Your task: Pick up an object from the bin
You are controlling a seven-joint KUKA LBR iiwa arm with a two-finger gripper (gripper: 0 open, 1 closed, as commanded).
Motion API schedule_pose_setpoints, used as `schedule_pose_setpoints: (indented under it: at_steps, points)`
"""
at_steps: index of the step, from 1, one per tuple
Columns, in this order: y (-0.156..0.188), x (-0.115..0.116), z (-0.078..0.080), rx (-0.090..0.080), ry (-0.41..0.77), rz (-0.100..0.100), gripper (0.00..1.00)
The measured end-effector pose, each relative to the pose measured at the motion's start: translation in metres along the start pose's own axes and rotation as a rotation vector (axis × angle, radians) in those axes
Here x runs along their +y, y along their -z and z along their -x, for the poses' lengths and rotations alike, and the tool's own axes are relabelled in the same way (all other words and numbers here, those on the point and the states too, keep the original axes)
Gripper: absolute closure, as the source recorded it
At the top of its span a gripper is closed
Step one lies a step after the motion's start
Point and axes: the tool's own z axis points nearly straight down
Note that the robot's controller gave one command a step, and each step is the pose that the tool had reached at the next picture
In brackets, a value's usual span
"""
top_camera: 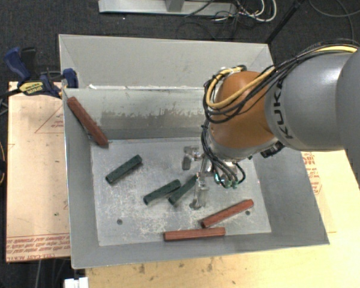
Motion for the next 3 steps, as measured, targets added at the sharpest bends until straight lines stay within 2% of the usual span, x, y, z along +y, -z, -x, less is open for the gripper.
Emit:
schedule_pose_setpoints:
  at_steps: [1,2,3]
  points:
    - [0.004,0.000,0.002,-0.007,-0.001,0.000,0.00]
    - [-0.052,0.038,0.032,-0.007,0.152,-0.001,1.00]
    - [-0.052,0.038,0.032,-0.007,0.152,0.000,1.00]
